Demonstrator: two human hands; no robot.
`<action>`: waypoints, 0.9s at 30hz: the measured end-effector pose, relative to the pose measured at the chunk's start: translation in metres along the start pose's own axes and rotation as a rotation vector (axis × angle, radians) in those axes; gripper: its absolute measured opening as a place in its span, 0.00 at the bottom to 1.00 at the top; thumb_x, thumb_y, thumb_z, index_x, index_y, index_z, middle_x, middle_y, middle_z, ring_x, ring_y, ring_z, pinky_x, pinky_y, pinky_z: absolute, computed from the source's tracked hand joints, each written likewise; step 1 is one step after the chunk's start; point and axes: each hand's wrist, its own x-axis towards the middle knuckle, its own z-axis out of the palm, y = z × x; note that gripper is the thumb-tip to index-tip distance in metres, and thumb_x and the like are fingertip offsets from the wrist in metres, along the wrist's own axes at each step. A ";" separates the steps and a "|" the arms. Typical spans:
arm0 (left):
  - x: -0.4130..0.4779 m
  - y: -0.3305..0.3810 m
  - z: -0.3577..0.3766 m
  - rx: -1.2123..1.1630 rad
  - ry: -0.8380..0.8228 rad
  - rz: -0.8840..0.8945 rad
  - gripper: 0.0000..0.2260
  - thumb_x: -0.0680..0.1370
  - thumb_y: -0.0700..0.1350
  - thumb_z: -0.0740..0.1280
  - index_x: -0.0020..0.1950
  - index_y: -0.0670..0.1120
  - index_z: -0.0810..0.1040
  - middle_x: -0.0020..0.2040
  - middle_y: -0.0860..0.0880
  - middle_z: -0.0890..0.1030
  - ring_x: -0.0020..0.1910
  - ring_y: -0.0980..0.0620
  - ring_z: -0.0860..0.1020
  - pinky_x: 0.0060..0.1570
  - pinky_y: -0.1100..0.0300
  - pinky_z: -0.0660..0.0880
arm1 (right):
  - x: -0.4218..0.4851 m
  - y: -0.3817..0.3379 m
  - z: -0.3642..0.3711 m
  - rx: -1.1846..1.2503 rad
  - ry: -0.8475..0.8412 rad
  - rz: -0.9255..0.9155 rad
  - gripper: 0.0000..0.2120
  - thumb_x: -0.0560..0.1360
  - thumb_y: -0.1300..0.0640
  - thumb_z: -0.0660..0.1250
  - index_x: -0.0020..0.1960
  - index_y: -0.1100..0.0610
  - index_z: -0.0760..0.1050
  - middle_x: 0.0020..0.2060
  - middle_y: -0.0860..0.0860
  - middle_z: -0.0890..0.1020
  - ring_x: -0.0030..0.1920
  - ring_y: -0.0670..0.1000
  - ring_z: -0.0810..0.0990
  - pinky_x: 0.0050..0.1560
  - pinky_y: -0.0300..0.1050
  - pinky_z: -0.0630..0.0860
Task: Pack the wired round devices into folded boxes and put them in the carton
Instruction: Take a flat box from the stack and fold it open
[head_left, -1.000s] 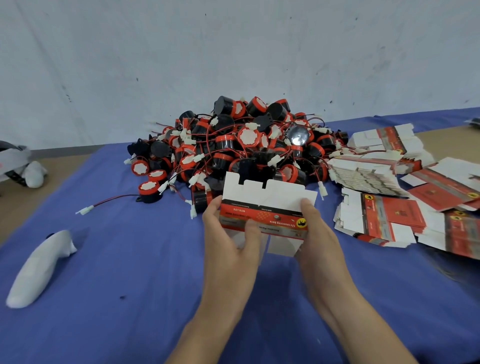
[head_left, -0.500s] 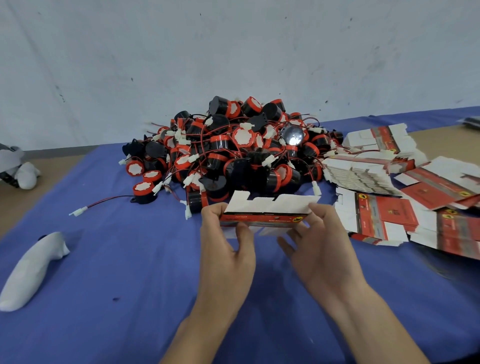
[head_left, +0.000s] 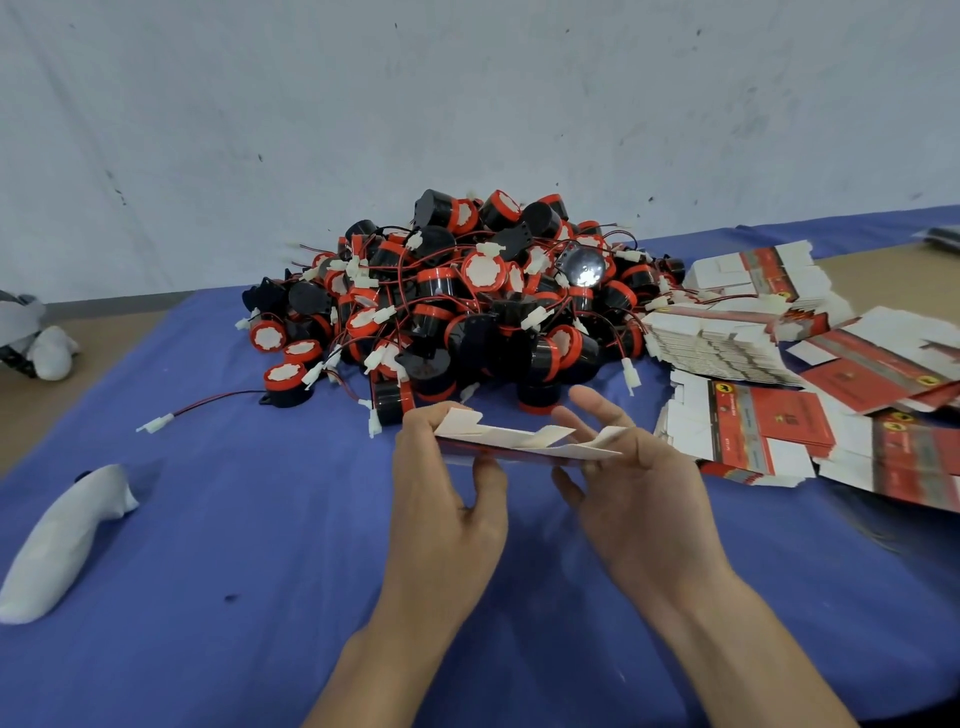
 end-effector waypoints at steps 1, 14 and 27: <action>0.000 0.001 0.000 0.007 0.004 0.017 0.14 0.77 0.46 0.65 0.57 0.62 0.67 0.53 0.59 0.73 0.43 0.53 0.73 0.42 0.57 0.70 | 0.000 0.000 0.000 0.014 0.010 -0.017 0.22 0.76 0.67 0.54 0.52 0.55 0.85 0.62 0.55 0.83 0.68 0.47 0.78 0.72 0.52 0.68; 0.011 -0.009 -0.006 0.126 0.034 0.309 0.13 0.76 0.38 0.67 0.54 0.52 0.69 0.66 0.57 0.72 0.76 0.48 0.65 0.74 0.62 0.58 | 0.003 -0.005 -0.005 0.046 -0.064 -0.055 0.25 0.77 0.74 0.55 0.62 0.55 0.82 0.61 0.58 0.83 0.66 0.49 0.80 0.51 0.41 0.82; 0.006 -0.006 0.000 0.264 -0.044 0.445 0.16 0.75 0.43 0.66 0.62 0.47 0.69 0.70 0.49 0.71 0.78 0.48 0.62 0.77 0.42 0.56 | 0.008 0.012 -0.007 0.023 0.036 -0.164 0.27 0.70 0.70 0.69 0.65 0.52 0.76 0.54 0.50 0.87 0.56 0.54 0.86 0.54 0.50 0.83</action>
